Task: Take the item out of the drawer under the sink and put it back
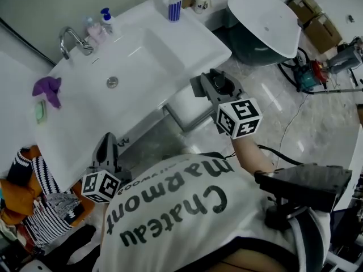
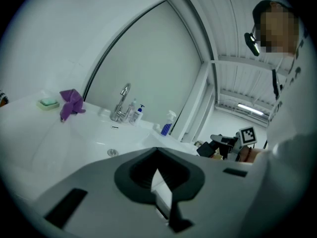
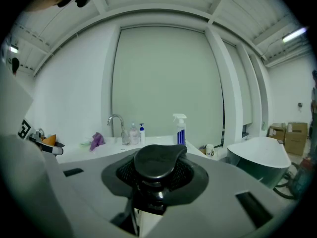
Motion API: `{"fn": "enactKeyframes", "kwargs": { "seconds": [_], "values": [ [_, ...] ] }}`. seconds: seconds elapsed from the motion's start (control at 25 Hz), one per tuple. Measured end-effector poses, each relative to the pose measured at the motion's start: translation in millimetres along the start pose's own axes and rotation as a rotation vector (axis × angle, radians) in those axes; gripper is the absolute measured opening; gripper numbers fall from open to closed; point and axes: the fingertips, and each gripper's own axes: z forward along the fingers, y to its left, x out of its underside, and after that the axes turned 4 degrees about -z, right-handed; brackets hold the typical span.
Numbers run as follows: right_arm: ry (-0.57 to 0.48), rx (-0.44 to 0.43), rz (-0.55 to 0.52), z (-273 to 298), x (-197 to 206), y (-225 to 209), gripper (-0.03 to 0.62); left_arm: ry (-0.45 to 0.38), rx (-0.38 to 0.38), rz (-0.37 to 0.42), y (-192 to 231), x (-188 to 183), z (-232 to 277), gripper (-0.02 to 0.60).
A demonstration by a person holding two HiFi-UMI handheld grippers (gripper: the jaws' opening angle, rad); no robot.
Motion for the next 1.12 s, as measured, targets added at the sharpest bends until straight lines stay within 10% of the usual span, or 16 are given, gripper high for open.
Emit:
{"fn": "enactKeyframes", "kwargs": {
  "seconds": [0.56, 1.12],
  "values": [
    [-0.148, 0.077, -0.051, 5, -62, 5, 0.118, -0.042, 0.016, -0.003, 22, -6, -17, 0.009],
    [-0.186, -0.001, -0.063, 46, -86, -14, 0.117, -0.127, -0.125, -0.061, 27, -4, -31, 0.009]
  ]
}}
